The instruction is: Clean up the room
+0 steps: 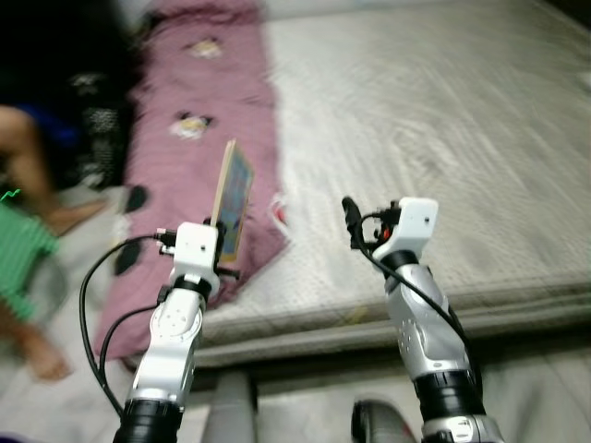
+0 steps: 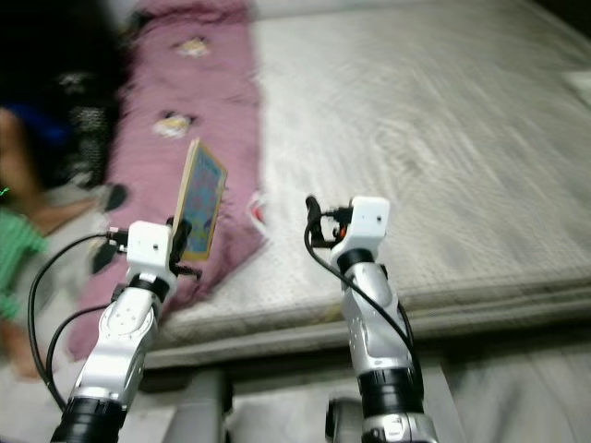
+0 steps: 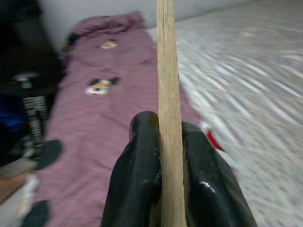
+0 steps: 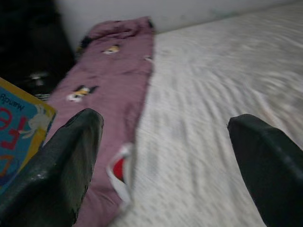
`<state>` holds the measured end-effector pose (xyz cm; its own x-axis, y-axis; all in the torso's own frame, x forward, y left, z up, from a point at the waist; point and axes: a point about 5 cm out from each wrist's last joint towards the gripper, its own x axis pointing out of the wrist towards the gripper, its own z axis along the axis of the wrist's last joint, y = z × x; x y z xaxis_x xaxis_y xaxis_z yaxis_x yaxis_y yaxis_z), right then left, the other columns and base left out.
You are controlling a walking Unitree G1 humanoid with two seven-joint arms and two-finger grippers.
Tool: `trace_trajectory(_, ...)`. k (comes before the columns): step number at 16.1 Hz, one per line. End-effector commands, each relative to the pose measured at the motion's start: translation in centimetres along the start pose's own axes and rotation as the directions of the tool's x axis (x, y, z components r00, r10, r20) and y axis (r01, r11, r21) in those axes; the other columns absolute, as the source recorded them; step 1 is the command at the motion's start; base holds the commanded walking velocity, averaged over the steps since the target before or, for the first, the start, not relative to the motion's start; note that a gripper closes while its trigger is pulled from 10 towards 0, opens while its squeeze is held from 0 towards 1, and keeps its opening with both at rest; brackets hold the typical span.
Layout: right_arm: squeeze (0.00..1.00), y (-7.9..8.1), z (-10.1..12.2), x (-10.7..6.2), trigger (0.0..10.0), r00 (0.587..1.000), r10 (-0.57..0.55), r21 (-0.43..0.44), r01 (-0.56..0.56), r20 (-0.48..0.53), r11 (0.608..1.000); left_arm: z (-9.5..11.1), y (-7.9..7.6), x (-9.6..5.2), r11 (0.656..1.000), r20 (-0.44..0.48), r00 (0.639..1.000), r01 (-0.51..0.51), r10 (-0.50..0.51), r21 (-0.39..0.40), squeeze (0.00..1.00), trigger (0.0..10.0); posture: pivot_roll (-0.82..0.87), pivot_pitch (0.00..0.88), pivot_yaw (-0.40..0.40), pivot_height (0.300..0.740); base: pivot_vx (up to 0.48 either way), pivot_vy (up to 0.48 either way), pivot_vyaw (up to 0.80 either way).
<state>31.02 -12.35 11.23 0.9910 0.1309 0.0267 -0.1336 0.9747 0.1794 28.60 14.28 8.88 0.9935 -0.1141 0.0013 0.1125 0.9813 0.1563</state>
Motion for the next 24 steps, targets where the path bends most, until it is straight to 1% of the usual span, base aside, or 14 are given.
trace_trajectory(1,0.0,0.1,-0.1,0.1,10.0,1.0,-0.006,-0.001,0.006,-0.002,1.0,0.4,0.4,0.2,1.0,0.023,0.999,-0.022,0.022,0.017,0.0,10.0,0.07,0.0,0.046,0.719,0.0,0.0,0.0)
trace_trajectory(3,0.0,-0.2,-0.3,0.0,10.0,1.0,-0.023,-0.016,0.022,-0.01,1.0,0.2,0.4,0.1,0.999,0.017,1.0,-0.026,0.025,0.037,0.0,10.0,0.07,0.0,0.043,0.739,0.0,0.0,0.0)
trace_trajectory(4,0.0,-0.2,-0.3,0.0,10.0,1.0,-0.023,-0.016,0.022,-0.01,1.0,0.2,0.4,0.1,0.999,0.017,1.0,-0.026,0.025,0.037,0.0,10.0,0.07,0.0,0.043,0.739,0.0,0.0,0.0)
trace_trajectory(6,0.0,-0.6,-1.1,-0.3,10.0,0.997,-0.056,-0.061,0.053,-0.048,0.997,-0.3,0.2,0.1,0.999,-0.012,1.0,-0.026,0.027,0.04,0.0,10.0,0.07,0.0,0.04,0.74,0.0,0.0,0.0)
trace_trajectory(7,0.0,-0.5,-1.4,-0.6,10.0,0.997,-0.055,-0.083,0.051,-0.054,0.995,-0.3,0.1,0.1,0.999,-0.017,1.0,-0.022,0.022,0.038,0.0,10.0,0.07,0.0,0.04,0.74,0.0,0.0,0.0)
trace_trajectory(8,0.0,-0.5,-1.6,-0.7,10.0,0.997,-0.057,-0.087,0.052,-0.057,0.995,-0.4,0.1,0.2,0.999,-0.019,1.0,-0.021,0.022,0.04,0.0,10.0,0.07,0.0,0.04,0.74,0.0,0.0,0.0)
trace_trajectory(9,0.0,-0.5,-1.4,-0.9,10.0,0.998,-0.048,-0.069,0.045,-0.038,0.997,-0.4,0.0,0.2,0.999,-0.019,1.0,-0.017,0.018,0.039,0.0,10.0,0.07,0.0,0.041,0.74,0.0,0.0,0.0)
trace_trajectory(12,0.0,-0.8,-1.1,-0.8,10.0,0.998,-0.062,-0.1,0.059,-0.022,0.993,-0.4,-0.1,0.2,0.999,-0.019,1.0,-0.011,0.012,0.036,0.0,10.0,0.07,0.0,0.041,0.74,0.0,0.0,0.0)
trace_trajectory(14,0.0,-0.8,-1.0,-0.7,10.0,0.997,-0.067,-0.095,0.065,-0.023,0.993,-0.4,-0.3,0.2,1.0,-0.015,1.0,-0.003,0.003,0.031,0.0,10.0,0.07,0.0,0.039,0.74,0.0,0.0,0.0)
trace_trajectory(18,0.0,-1.0,-1.4,-0.6,10.0,0.994,-0.095,-0.087,0.091,-0.048,0.992,-0.4,-0.5,0.2,0.999,-0.016,1.0,0.003,-0.002,0.049,0.0,10.0,0.07,0.0,0.037,0.74,0.0,0.0,0.0)
trace_trajectory(21,0.0,-0.9,-1.4,-0.6,10.0,0.995,-0.087,-0.078,0.083,-0.051,0.993,-0.4,-0.5,0.2,0.999,-0.018,1.0,0.008,-0.008,0.045,0.0,10.0,0.07,0.0,0.037,0.74,0.0,0.0,-0.65)
trace_trajectory(24,0.0,-1.0,-1.5,-0.6,10.0,0.994,-0.091,-0.086,0.086,-0.055,0.993,-0.4,-0.6,0.2,0.999,-0.022,1.0,0.013,-0.012,0.037,0.0,10.0,0.06,0.0,0.036,0.74,0.0,-0.167,0.0)
